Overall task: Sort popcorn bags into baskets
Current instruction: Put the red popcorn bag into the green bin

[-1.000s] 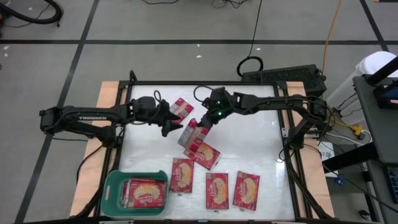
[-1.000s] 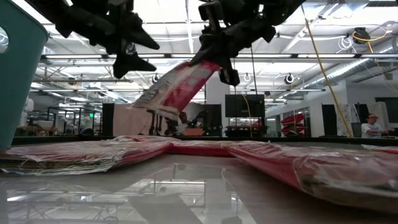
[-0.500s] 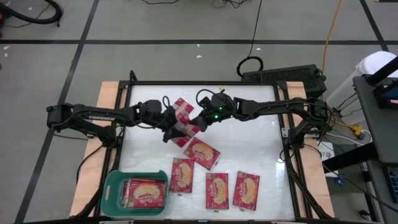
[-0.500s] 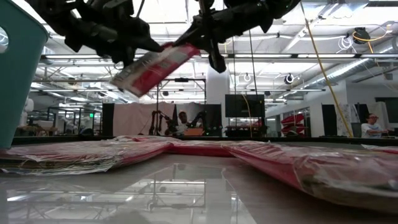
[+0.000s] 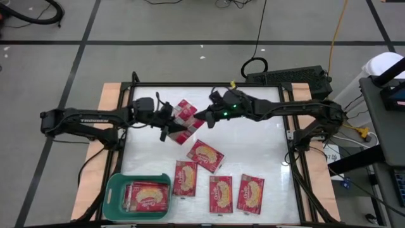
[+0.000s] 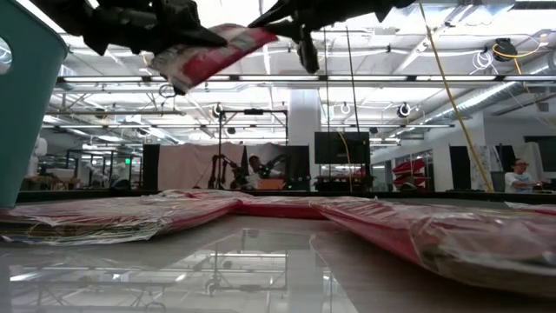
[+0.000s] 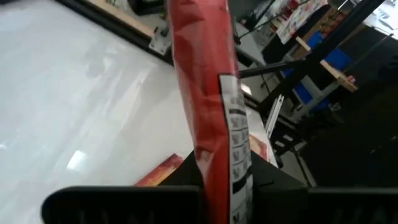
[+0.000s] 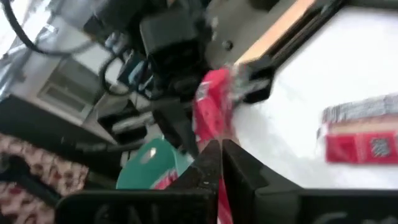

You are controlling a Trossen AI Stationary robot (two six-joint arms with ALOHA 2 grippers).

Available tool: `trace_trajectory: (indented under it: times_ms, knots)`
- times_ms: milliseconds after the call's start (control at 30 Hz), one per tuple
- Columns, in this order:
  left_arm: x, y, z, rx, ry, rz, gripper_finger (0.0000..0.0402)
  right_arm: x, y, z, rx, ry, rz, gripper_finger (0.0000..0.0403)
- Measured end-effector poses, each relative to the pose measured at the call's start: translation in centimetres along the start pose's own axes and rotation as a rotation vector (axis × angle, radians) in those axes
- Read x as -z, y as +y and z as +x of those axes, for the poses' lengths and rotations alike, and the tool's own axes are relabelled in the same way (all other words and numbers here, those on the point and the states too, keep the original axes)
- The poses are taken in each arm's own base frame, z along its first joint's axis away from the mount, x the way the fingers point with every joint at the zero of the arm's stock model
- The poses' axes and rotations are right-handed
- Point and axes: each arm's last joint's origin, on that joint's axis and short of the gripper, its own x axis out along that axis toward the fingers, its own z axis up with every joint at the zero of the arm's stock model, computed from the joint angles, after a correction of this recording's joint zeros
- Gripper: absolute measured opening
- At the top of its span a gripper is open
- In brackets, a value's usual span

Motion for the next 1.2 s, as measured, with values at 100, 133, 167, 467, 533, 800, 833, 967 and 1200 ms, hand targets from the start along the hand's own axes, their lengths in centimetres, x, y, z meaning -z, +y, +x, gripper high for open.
trace_trajectory:
  times_ms: [100, 133, 167, 467, 533, 800, 833, 967, 1200]
  knots:
    - [-0.8, -0.5, -0.6, -0.013, -0.052, 0.036, 0.0028, -1.3, 0.0, -1.5, 0.026, -0.051, 0.012, 0.0035]
    - [-1.1, -0.7, -0.7, -0.026, -0.071, 0.054, 0.0028, -1.7, 0.0, -2.1, 0.032, -0.062, 0.019, 0.0044]
    - [-1.3, -0.8, -0.9, -0.042, -0.091, 0.073, 0.0030, -2.1, 0.0, -2.6, 0.043, -0.069, 0.028, 0.0053]
    - [-6.4, -2.9, -2.2, -0.378, -0.167, 0.276, 0.0028, -4.9, -1.2, -7.7, 0.148, -0.132, 0.279, 0.0125]
    - [-7.5, -3.2, -2.2, -0.498, -0.136, 0.338, 0.0027, -5.0, -1.6, -8.3, 0.174, -0.125, 0.397, 0.0135]
    - [-8.3, -1.8, -1.0, -0.897, -0.045, 0.478, 0.0035, -5.1, -2.0, -7.9, 0.055, 0.006, 0.603, 0.0158]
    - [-8.2, -1.6, -0.7, -0.901, -0.032, 0.481, 0.0034, -5.0, -2.0, -7.5, 0.038, 0.026, 0.612, 0.0161]
    - [-7.2, -1.3, 0.9, -0.892, 0.035, 0.498, 0.0028, -4.9, -2.0, -6.3, -0.018, 0.057, 0.688, 0.0179]
    - [-5.4, -2.7, 3.2, -0.888, 0.141, 0.663, 0.0032, -4.7, -1.6, -4.0, -0.113, 0.038, 0.825, 0.0219]
